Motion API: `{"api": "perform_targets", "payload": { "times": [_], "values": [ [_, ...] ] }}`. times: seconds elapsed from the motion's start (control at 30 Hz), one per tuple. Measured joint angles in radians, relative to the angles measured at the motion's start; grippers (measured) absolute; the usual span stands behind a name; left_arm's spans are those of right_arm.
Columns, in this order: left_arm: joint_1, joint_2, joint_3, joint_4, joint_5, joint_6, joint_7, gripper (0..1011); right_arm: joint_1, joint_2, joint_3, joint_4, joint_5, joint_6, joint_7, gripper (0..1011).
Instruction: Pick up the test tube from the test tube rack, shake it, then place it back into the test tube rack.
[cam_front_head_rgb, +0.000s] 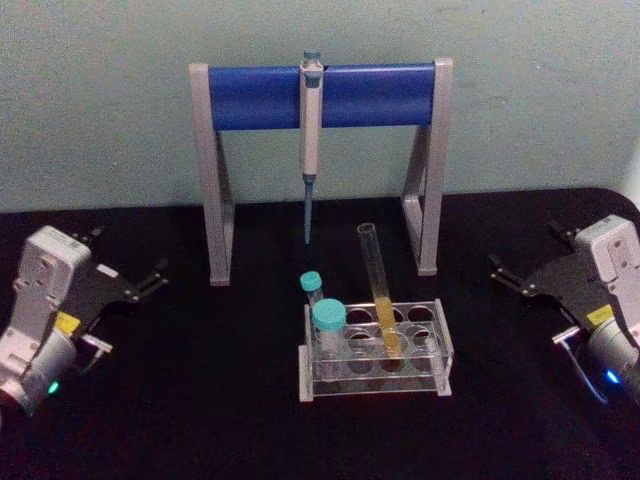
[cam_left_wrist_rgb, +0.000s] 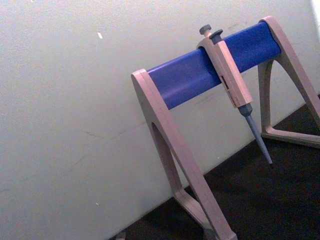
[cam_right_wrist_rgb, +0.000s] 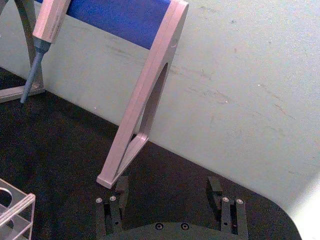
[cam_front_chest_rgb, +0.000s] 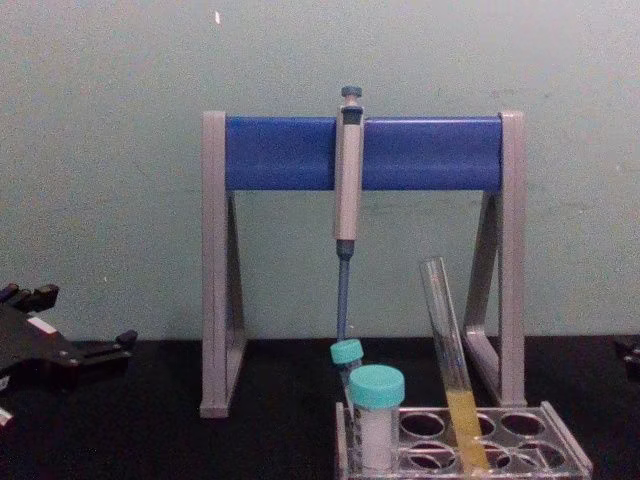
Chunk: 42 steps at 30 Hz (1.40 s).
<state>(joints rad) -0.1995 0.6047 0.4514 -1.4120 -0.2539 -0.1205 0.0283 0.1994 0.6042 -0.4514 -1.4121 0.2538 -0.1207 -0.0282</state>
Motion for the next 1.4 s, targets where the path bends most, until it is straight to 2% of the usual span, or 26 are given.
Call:
{"api": "perform_targets", "payload": {
  "times": [1.4],
  "values": [
    [0.0,0.0,0.0,0.0,0.0,0.0,0.0,1001,0.0,0.0,0.0,0.0,0.0,0.0,0.0,1000]
  ]
}}
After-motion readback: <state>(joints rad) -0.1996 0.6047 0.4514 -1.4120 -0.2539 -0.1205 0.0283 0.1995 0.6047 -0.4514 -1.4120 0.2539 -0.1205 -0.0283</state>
